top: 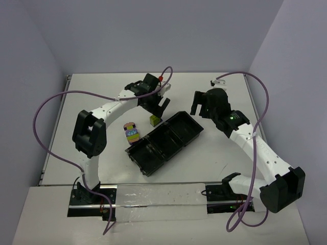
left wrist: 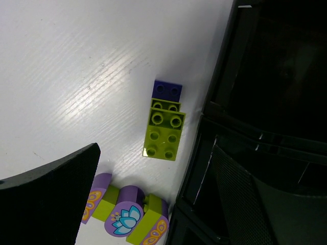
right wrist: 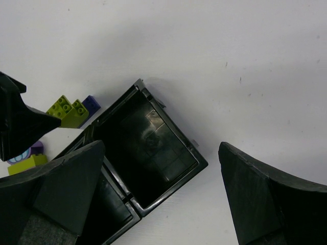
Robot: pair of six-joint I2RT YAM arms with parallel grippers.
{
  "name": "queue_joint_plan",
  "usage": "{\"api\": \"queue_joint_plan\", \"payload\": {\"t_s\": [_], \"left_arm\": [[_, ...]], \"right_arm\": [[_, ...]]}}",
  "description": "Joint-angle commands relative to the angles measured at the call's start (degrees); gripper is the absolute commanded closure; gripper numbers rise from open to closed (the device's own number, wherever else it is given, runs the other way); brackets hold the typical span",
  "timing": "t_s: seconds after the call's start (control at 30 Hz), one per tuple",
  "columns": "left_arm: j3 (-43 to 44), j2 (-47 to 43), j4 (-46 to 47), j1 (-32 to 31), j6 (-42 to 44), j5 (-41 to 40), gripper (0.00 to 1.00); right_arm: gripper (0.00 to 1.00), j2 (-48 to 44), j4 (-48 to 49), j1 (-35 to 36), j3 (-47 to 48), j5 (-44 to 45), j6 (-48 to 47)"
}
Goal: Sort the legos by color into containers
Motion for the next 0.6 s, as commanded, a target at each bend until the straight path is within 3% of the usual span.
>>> {"api": "queue_joint_plan", "payload": {"t_s": [0.0,0.17,0.57], "left_arm": [[1.3,1.5,-0.4,-1.7,2.0,-2.3,0.03],[-0.9,1.5,1.5,-1.9,1.4,-1.9,0.12],[-3.0,2.6,2.9,-2.5,0.4,-2.3,0.21]], "right_arm": [[0.00,1.8,0.7,0.3,2.9,1.2,-0.4],[0.00,2.7,0.7,0.3,3.3,0.6,0.2],[0.00,3.0,-0.3,0.3,3.6,0.9,1.1]]}}
